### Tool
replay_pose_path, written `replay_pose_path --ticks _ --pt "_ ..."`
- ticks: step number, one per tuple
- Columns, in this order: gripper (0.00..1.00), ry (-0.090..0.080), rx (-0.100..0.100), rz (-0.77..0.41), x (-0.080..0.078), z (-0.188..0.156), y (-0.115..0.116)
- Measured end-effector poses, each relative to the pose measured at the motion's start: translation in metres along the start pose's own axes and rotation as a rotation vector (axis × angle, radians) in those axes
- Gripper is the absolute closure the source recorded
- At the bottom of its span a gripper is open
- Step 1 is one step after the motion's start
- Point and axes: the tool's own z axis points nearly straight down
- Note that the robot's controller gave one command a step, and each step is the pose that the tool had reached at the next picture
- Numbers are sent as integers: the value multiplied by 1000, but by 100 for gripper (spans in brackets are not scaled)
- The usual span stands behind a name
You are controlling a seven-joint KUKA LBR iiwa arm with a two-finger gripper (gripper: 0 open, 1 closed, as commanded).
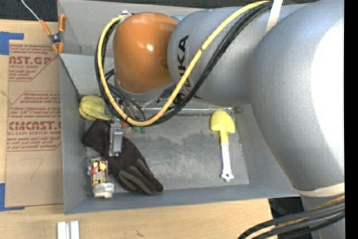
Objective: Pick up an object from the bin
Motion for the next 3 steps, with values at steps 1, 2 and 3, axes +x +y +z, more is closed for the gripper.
replay_pose_path --ticks 1,2,3 --pt "0 -7 -2 3 -2 -5 -1" --pt "0 -12 -2 -240 -11 48 8" --pt "0 -6 -2 -418 10 102 17"
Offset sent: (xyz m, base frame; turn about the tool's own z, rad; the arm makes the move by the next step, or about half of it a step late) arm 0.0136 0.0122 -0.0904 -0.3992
